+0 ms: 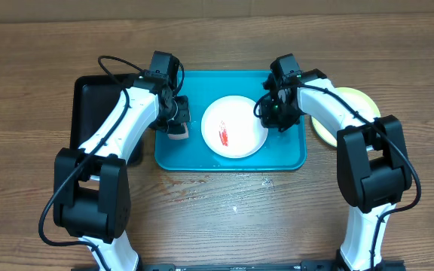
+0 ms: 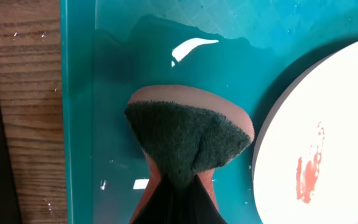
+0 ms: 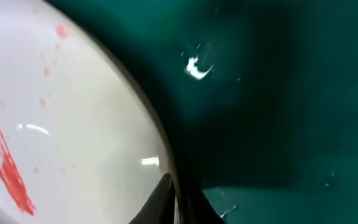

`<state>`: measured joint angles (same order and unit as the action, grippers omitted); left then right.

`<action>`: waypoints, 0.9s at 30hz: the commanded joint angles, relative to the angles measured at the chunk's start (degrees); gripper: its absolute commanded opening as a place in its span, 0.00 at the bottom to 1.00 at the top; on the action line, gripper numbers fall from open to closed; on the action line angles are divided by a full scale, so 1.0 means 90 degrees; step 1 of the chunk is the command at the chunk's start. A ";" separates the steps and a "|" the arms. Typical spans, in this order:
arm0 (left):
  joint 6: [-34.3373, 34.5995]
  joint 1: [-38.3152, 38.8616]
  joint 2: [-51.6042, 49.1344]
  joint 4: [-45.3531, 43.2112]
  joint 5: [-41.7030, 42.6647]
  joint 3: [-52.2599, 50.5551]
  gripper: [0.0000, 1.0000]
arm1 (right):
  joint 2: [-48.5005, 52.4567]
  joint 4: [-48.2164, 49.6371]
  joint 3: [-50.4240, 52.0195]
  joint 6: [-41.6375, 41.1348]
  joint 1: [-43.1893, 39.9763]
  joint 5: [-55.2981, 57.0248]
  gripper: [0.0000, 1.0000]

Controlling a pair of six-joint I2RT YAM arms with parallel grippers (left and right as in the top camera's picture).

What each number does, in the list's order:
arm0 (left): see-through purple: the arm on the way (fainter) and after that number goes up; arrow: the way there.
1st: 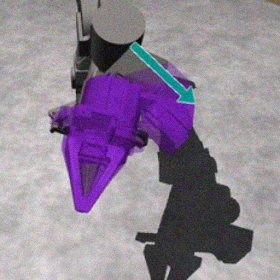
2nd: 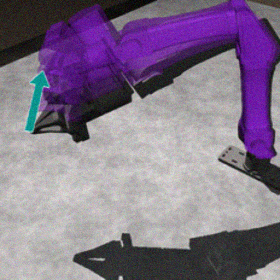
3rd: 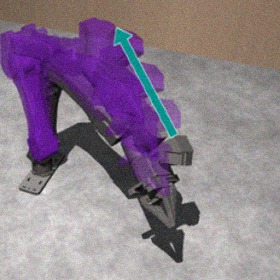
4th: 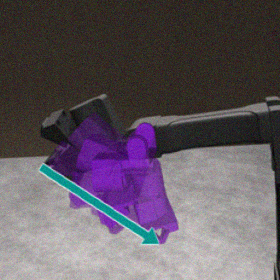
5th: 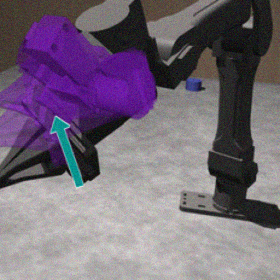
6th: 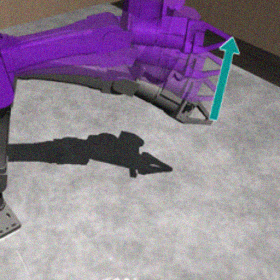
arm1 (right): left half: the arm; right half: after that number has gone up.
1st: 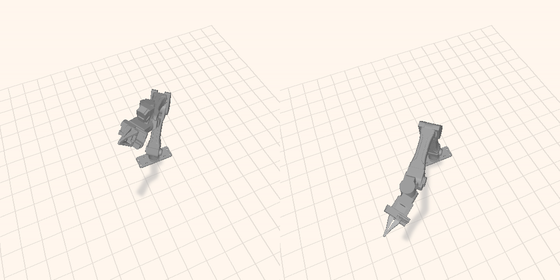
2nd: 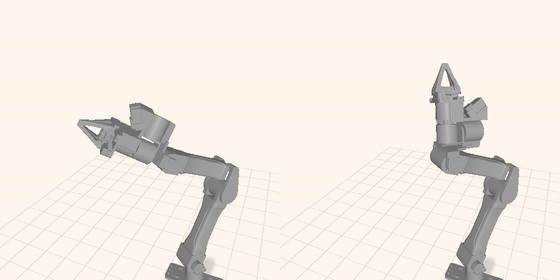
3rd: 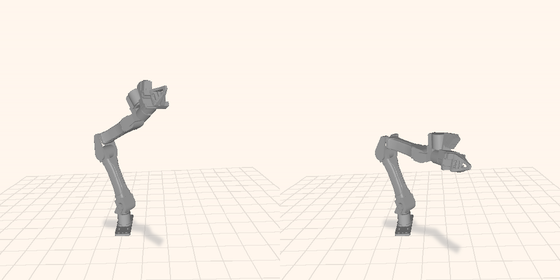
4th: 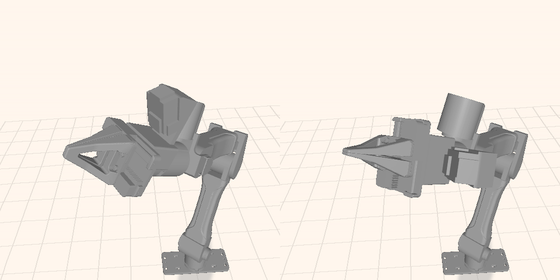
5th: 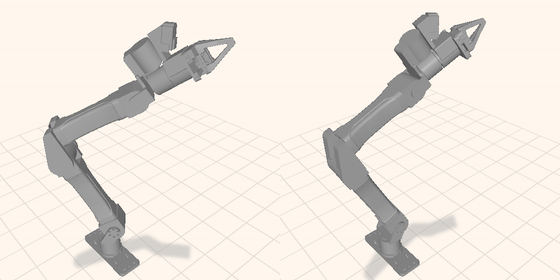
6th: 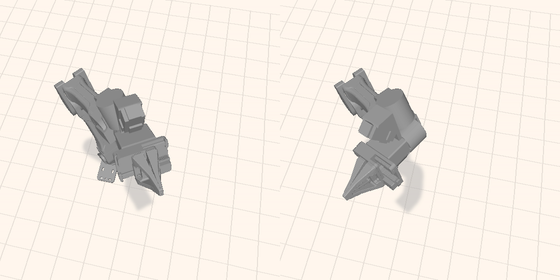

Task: Clean dirty plates on tray and stack at the side
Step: 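Grasp white plate rim with right gripper and slide it left, then scrub white plate with sponge in left gripper while right holds rim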

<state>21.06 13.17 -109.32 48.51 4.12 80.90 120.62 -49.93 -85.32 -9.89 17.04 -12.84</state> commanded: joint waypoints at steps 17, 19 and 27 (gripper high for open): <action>-0.1013 0.0304 -0.0010 -0.0279 0.0527 -0.0019 0.04 | 0.0010 0.0109 0.0070 -0.1722 0.0886 -0.0342 0.04; -0.1105 0.0435 -0.0010 -0.0304 0.0357 -0.0019 0.04 | 0.0044 0.0112 0.0070 -0.1722 0.0886 -0.0345 0.04; -0.0583 0.0860 -0.0010 -0.0231 -0.1005 -0.0022 0.04 | 0.0121 0.0117 0.0070 -0.1739 0.0884 -0.0372 0.04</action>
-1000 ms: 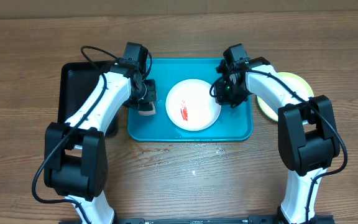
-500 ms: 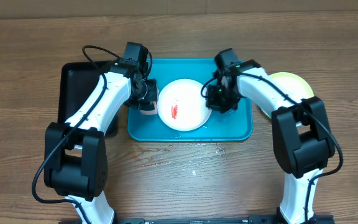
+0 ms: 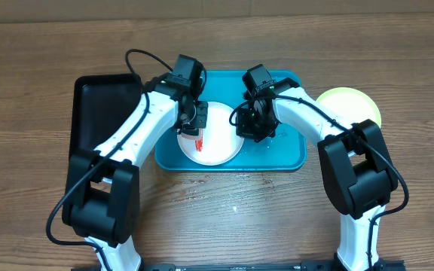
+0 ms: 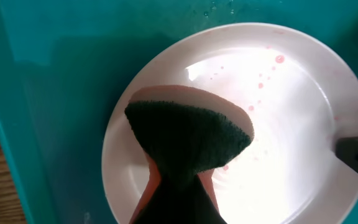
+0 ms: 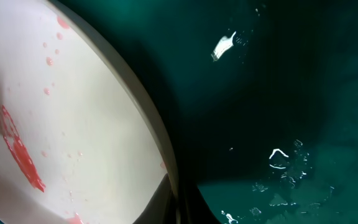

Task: Clean dirty plates on tray and stack at the side
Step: 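Scrub white plate with sponge in left gripper while right holds rim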

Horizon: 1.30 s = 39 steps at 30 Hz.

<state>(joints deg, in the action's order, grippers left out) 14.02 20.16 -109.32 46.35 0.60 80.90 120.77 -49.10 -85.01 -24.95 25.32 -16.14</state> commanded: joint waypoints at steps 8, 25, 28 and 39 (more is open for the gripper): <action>0.0529 0.0214 -0.0012 -0.0321 -0.0806 -0.0381 0.04 | 0.0104 0.0041 0.0036 -0.0066 -0.0034 -0.0029 0.04; 0.0389 0.0568 -0.0012 -0.1219 0.0070 -0.1224 0.04 | 0.0104 0.0049 0.0036 -0.0063 -0.0034 -0.0051 0.04; 0.0114 0.0568 -0.0012 -0.1299 0.0338 -0.1222 0.04 | 0.0104 0.0053 0.0036 -0.0063 -0.0034 -0.0051 0.04; -0.0563 0.0510 -0.0012 -0.1756 0.0733 -0.1222 0.04 | 0.0104 0.0073 0.0036 -0.0063 -0.0034 -0.0053 0.04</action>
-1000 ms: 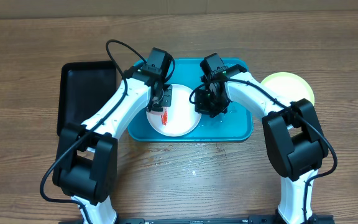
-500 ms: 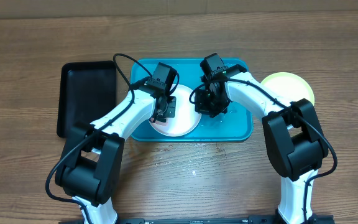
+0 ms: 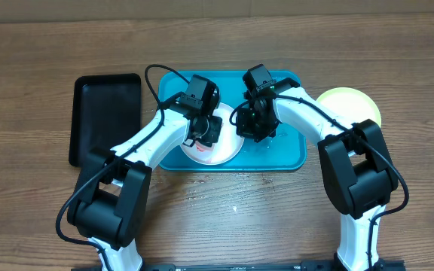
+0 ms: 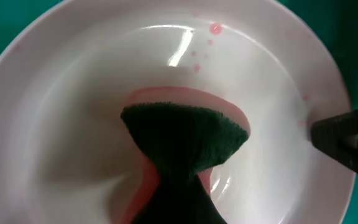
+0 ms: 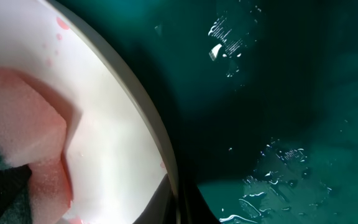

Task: Clean dirty plates on tray and stack at the side
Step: 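Scrub white plate with sponge in left gripper while right holds rim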

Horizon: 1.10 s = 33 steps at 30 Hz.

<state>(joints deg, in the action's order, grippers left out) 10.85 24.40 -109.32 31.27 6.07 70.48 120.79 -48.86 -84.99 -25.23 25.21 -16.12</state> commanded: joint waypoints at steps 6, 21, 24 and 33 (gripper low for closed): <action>0.0780 0.0000 -0.0012 0.0066 -0.1399 -0.0066 0.04 | 0.0102 0.0041 0.0034 -0.0032 -0.0022 -0.0053 0.04; -0.1180 0.0005 -0.0012 0.0716 0.1639 -0.0066 0.04 | 0.0102 0.0068 0.0034 -0.0032 -0.0022 -0.0155 0.04; -0.1103 -0.0007 -0.0012 0.0248 0.1489 -0.0066 0.04 | 0.0102 0.0066 0.0034 -0.0032 -0.0022 -0.0172 0.04; 0.0296 -0.0007 -0.0012 -0.0257 -0.1868 -0.0066 0.04 | 0.0102 0.0066 0.0034 -0.0010 -0.0022 -0.0170 0.04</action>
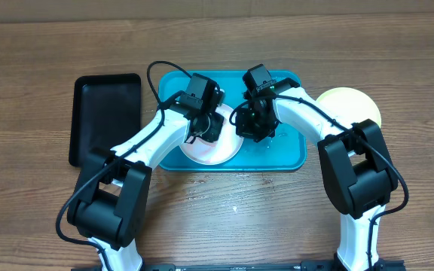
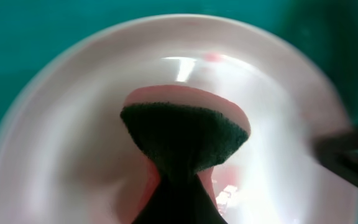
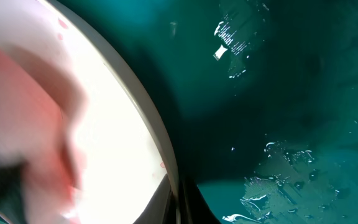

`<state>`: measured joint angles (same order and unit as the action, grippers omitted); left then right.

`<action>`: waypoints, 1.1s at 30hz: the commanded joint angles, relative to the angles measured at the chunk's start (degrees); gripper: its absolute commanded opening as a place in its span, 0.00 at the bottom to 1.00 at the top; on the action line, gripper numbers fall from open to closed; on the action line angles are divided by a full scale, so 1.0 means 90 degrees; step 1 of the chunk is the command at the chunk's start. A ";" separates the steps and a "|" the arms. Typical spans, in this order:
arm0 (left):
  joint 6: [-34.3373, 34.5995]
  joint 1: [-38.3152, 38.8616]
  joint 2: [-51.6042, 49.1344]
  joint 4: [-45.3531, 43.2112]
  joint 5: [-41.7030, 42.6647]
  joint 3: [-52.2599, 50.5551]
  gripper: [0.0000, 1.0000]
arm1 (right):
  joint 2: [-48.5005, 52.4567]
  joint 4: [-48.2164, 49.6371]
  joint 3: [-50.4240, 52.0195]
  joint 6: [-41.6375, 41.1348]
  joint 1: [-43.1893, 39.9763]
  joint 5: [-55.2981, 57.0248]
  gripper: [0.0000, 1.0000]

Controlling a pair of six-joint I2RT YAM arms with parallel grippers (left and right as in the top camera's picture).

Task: Clean dirty plates on tray and stack at the side
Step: 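Scrub white plate with sponge in left gripper while right holds rim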

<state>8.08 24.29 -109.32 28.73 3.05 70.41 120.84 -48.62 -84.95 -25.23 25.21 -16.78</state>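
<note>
A white plate (image 1: 215, 150) lies on the teal tray (image 1: 288, 154). My left gripper (image 1: 208, 128) is shut on a pink sponge with a dark green scrub face (image 2: 185, 134), pressed down inside the plate (image 2: 61, 124). A few faint pink specks (image 2: 213, 58) remain near the plate's far rim. My right gripper (image 1: 251, 126) is shut on the plate's right rim (image 3: 160, 143), one finger above it and one below. The sponge shows blurred at the left of the right wrist view (image 3: 17, 118). A yellow-green plate (image 1: 349, 102) sits on the table right of the tray.
A black tray (image 1: 104, 113) lies left of the teal tray. Water droplets (image 3: 278, 180) wet the teal tray floor beside the plate. Bare wooden table (image 1: 224, 218) stretches in front of both trays.
The sponge has shifted slightly inside the plate and is now motion-blurred in both wrist views. My right gripper still clamps the same spot on the rim.
First the sponge hung over the tray left of the plate, which bore a red smear, with my right gripper at its rim. Then the plate stood further left and the sponge was over it. Later the sponge pressed into the plate, and the smear no longer shows.
</note>
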 commanded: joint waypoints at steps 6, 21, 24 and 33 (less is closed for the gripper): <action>0.0699 0.0007 -0.0012 0.0913 -0.1394 -0.0058 0.04 | 0.0097 0.0041 0.0029 -0.0010 -0.0022 -0.0100 0.04; 0.1780 -0.0036 -0.0012 0.0845 -0.0087 -0.0058 0.04 | 0.0097 0.0359 0.0299 -0.2084 -0.0010 0.0270 0.04; 0.2212 -0.0036 -0.0012 0.0680 -0.0707 -0.0058 0.04 | 0.0097 0.0588 0.0491 -0.2251 -0.0010 0.0260 0.04; 0.1943 -0.0029 -0.0012 0.1277 -0.1081 -0.0058 0.04 | 0.0097 0.0614 0.0495 -0.2166 -0.0010 0.0233 0.04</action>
<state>28.05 24.29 -109.30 38.00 -6.72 70.50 120.49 -43.27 -82.32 -43.00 25.23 -17.82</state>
